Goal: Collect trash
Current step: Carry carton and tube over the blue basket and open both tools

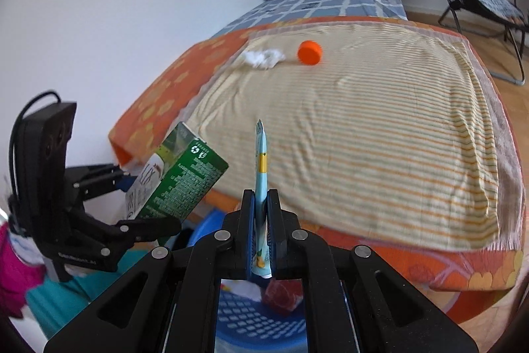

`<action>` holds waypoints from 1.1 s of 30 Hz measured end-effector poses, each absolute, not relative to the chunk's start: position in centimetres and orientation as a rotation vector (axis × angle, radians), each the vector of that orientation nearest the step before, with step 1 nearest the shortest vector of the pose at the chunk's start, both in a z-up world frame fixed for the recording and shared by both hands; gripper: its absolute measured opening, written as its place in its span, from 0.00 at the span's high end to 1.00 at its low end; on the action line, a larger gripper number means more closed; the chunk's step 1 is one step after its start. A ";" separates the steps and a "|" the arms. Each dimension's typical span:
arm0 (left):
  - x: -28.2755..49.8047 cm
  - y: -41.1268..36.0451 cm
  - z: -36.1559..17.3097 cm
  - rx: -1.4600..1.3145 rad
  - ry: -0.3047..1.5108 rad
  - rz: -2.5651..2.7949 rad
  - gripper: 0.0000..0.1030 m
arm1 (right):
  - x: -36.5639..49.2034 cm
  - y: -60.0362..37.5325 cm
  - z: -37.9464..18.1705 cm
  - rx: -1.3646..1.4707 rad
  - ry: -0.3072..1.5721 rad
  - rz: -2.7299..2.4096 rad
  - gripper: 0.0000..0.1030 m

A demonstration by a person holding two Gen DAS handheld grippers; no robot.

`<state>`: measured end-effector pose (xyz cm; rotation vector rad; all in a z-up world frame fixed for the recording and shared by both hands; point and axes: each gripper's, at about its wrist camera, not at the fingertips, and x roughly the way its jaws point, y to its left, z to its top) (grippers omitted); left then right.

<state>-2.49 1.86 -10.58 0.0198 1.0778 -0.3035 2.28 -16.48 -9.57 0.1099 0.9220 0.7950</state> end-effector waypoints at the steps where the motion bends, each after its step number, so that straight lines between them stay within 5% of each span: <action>1: -3.0 1.8 -11.0 0.018 1.088 -0.306 0.35 | 1.8 -16.4 -9.8 0.097 0.923 0.797 0.95; 33: -5.5 -2.1 -17.7 0.171 1.264 -0.329 0.35 | -2.0 -16.1 -14.7 0.007 1.051 0.789 0.94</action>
